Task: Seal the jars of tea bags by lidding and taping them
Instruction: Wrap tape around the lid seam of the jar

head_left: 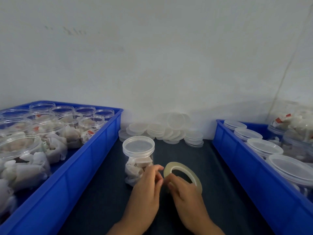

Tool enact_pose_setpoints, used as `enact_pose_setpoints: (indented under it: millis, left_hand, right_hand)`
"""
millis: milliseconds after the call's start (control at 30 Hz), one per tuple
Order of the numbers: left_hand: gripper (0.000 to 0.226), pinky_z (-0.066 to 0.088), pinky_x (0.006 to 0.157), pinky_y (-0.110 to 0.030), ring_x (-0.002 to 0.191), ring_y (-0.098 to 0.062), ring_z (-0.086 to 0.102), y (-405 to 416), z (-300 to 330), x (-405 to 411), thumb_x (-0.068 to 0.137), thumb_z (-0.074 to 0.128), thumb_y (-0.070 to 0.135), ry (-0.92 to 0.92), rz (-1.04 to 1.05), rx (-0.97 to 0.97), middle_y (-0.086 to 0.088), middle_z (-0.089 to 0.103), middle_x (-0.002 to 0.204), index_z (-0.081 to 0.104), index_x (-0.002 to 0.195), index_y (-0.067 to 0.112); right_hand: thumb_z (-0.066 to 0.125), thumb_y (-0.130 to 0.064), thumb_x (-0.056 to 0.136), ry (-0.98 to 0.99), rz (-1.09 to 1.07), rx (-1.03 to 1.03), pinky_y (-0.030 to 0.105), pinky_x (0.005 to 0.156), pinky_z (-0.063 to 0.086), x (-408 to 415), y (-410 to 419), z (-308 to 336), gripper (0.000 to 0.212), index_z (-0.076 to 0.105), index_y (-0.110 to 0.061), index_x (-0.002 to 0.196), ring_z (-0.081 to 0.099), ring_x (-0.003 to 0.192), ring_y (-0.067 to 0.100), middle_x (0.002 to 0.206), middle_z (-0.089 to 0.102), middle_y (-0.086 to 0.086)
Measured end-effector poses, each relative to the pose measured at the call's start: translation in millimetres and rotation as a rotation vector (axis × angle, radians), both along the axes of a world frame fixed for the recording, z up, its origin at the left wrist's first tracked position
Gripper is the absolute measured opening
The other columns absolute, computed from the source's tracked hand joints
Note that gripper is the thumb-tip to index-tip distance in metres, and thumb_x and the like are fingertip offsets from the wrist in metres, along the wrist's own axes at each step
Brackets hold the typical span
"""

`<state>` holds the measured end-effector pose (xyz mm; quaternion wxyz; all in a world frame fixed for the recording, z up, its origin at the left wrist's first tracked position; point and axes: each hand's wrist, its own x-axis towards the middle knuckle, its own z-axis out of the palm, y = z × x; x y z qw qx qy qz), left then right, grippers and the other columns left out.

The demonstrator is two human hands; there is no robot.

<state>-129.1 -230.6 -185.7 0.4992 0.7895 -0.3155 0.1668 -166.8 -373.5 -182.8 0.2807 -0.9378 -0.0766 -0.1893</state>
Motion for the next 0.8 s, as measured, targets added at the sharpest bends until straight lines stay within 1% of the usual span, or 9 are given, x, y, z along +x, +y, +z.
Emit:
enact_pose_setpoints:
  millis: [67, 200, 333, 400, 500, 533, 600, 700, 800]
  left_hand:
    - [0.025, 0.047, 0.082, -0.013, 0.098, 0.003, 0.057, 1, 1, -1, 0.092, 0.063, 0.021, -0.006, -0.024, 0.023, 0.018, 0.057, 0.096, 0.049, 0.098, 0.042]
    - [0.025, 0.05, 0.077, -0.014, 0.091, 0.001, 0.06, 5, 2, 3, 0.085, 0.072, 0.014, -0.024, 0.026, 0.04, 0.017, 0.061, 0.085, 0.056, 0.082, 0.032]
    - [0.021, 0.047, 0.075, -0.013, 0.089, 0.001, 0.058, 5, 3, 3, 0.083, 0.073, 0.008, -0.087, 0.069, 0.056, 0.018, 0.058, 0.08, 0.059, 0.084, 0.024]
    - [0.024, 0.048, 0.074, -0.013, 0.086, 0.0, 0.058, 6, 6, 2, 0.08, 0.074, 0.003, -0.182, 0.055, 0.089, 0.018, 0.056, 0.079, 0.061, 0.089, 0.021]
    - [0.024, 0.052, 0.059, -0.026, 0.07, -0.003, 0.055, 10, 12, 4, 0.077, 0.077, 0.001, -0.319, 0.072, 0.126, 0.014, 0.056, 0.076, 0.059, 0.083, 0.015]
    - [0.027, 0.052, 0.054, -0.033, 0.064, -0.003, 0.053, 12, 14, 6, 0.077, 0.078, 0.001, -0.337, 0.088, 0.142, 0.014, 0.054, 0.074, 0.056, 0.081, 0.015]
    - [0.034, 0.051, 0.047, -0.037, 0.058, -0.005, 0.05, 14, 18, 6, 0.077, 0.078, 0.003, -0.364, 0.107, 0.17, 0.013, 0.05, 0.071, 0.049, 0.08, 0.018]
    - [0.032, 0.051, 0.048, -0.032, 0.059, -0.006, 0.052, 15, 18, 8, 0.078, 0.078, 0.006, -0.366, 0.127, 0.163, 0.011, 0.053, 0.071, 0.049, 0.081, 0.019]
    - [0.029, 0.052, 0.054, -0.02, 0.064, -0.002, 0.056, 18, 16, 10, 0.077, 0.079, 0.011, -0.326, 0.144, 0.178, 0.012, 0.057, 0.075, 0.056, 0.091, 0.02]
  right_hand:
    - [0.045, -0.018, 0.099, -0.007, -0.007, 0.002, 0.036, 0.079, 0.047, 1, 1, -2, 0.02, 0.058, -0.033, 0.099, 0.057, 0.079, 0.012, 0.083, 0.06, -0.007]
    - [0.046, -0.024, 0.1, -0.007, -0.008, -0.028, 0.034, 0.079, 0.047, -1, 0, -2, 0.014, 0.057, -0.032, 0.098, 0.056, 0.079, 0.011, 0.084, 0.058, -0.01]
    - [0.044, -0.027, 0.101, -0.035, -0.016, -0.068, 0.03, 0.072, 0.048, -2, 1, 1, 0.015, 0.058, -0.033, 0.103, 0.056, 0.078, 0.009, 0.085, 0.059, -0.01]
    - [0.041, -0.03, 0.1, -0.04, -0.009, -0.075, 0.026, 0.066, 0.046, -1, 1, 4, 0.015, 0.055, -0.036, 0.1, 0.055, 0.078, 0.009, 0.082, 0.057, -0.009]
    - [0.029, -0.051, 0.097, 0.011, -0.028, -0.177, 0.017, 0.057, 0.036, 3, -9, 9, 0.021, 0.046, -0.04, 0.103, 0.052, 0.073, 0.004, 0.074, 0.054, -0.014]
    - [0.027, -0.057, 0.095, 0.054, -0.054, -0.203, 0.017, 0.056, 0.032, 4, -14, 11, 0.026, 0.044, -0.042, 0.108, 0.051, 0.068, 0.003, 0.073, 0.055, -0.013]
    - [0.029, -0.062, 0.093, 0.16, -0.095, -0.196, 0.021, 0.06, 0.034, 7, -24, 15, 0.028, 0.041, -0.044, 0.111, 0.051, 0.067, 0.002, 0.08, 0.059, -0.008]
    - [0.036, -0.06, 0.093, 0.172, -0.118, -0.169, 0.014, 0.059, 0.032, 7, -29, 14, 0.018, 0.043, -0.046, 0.101, 0.051, 0.075, -0.003, 0.086, 0.058, -0.013]
    - [0.046, -0.043, 0.096, 0.114, -0.099, -0.065, 0.017, 0.063, 0.039, 6, -22, 9, 0.007, 0.049, -0.042, 0.09, 0.052, 0.082, -0.002, 0.084, 0.054, -0.016]
